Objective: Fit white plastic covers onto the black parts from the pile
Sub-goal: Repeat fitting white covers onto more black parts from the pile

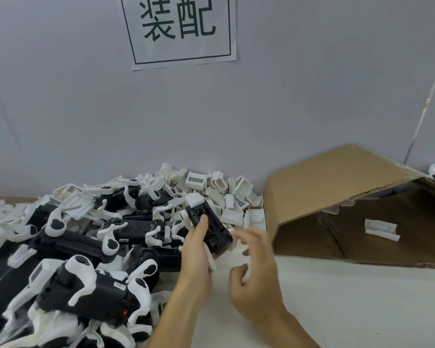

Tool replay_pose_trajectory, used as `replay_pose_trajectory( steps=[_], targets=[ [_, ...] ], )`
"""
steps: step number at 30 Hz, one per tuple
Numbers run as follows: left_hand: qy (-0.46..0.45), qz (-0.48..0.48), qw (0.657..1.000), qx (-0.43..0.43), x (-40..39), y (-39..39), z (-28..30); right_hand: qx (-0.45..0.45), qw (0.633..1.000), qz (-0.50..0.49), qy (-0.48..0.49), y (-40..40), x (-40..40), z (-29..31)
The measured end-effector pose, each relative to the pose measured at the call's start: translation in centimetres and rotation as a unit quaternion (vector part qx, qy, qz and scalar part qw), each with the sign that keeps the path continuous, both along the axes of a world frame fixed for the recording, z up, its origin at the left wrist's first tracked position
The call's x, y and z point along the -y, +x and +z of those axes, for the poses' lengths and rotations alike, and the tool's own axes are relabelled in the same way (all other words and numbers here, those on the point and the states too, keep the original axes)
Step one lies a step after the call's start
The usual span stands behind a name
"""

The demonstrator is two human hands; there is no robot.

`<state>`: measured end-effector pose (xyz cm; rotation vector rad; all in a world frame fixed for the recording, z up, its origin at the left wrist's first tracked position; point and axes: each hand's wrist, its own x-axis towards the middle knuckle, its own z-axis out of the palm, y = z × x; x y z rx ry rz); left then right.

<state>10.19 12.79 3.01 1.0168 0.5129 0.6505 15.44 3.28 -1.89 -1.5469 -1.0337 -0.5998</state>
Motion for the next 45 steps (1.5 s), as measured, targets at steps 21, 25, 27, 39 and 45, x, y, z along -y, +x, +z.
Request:
replay_pose_trajectory(
  steps=[21,25,27,39,45],
  targets=[
    [-0.013,0.094,0.992,0.087,0.0,-0.4,1.0,-0.215,0.953,-0.058,-0.207,4.3,-2.7,-0.6],
    [-0.021,0.098,0.991,0.088,0.0,-0.4,1.2,-0.183,0.924,-0.029,-0.334,4.9,-4.5,0.4],
    [-0.024,0.098,0.991,0.084,-0.1,-0.3,1.2,-0.181,0.91,-0.064,-0.366,5.0,-5.3,0.5],
    [0.029,0.076,0.992,0.092,-0.3,-0.2,0.1,-0.386,0.922,-0.017,0.01,3.3,-1.5,-0.1],
    [0.12,0.055,0.989,0.066,-0.1,0.0,-0.5,-0.575,0.778,0.194,0.167,3.1,0.6,0.2]
  ],
)
